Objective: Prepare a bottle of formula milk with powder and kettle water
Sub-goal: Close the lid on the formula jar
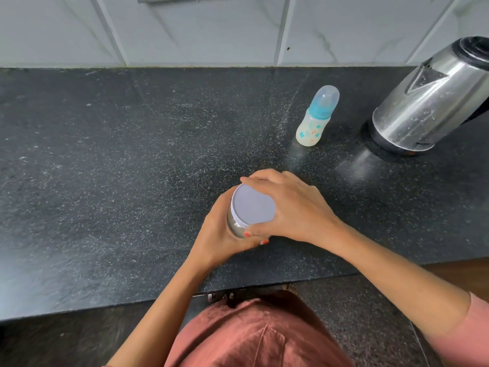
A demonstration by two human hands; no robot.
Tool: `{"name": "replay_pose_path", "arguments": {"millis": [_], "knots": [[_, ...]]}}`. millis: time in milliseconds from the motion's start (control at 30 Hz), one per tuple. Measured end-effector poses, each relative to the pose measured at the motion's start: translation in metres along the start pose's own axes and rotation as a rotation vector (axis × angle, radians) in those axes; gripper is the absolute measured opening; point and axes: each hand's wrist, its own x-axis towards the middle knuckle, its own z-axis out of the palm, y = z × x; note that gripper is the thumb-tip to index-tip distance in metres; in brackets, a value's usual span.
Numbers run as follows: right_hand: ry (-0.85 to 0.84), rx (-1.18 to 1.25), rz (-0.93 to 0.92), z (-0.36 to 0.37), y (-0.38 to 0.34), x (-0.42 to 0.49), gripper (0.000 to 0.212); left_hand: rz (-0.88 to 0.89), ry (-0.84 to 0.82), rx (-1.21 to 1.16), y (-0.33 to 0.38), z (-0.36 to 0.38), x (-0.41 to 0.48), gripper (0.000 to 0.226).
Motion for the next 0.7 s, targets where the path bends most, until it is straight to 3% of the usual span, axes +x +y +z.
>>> {"name": "replay_pose_path", "arguments": {"millis": [133,200,300,433,700], "knots": [[-0.04,0.621,-0.034,0.012,0.033,-0.007,0.09,0.007,-0.063,-0.051,-0.004,0.0,-0.001,0.103],[-0.028,0.786,0.014,0.031,0.048,-0.01,0.094,0.01,-0.112,-0.055,-0.01,-0.003,-0.001,0.106],[-0.004,0.846,0.09,0.062,0.056,-0.013,0.099,-0.008,-0.148,-0.025,-0.019,-0.01,-0.002,0.108],[0.106,0.779,0.155,0.081,0.05,-0.006,0.09,-0.048,-0.148,-0.03,-0.019,-0.016,0.0,0.091],[0.113,0.823,0.11,0.042,0.06,0.035,0.082,-0.043,-0.053,-0.106,-0.011,-0.023,0.046,0.088]]}}
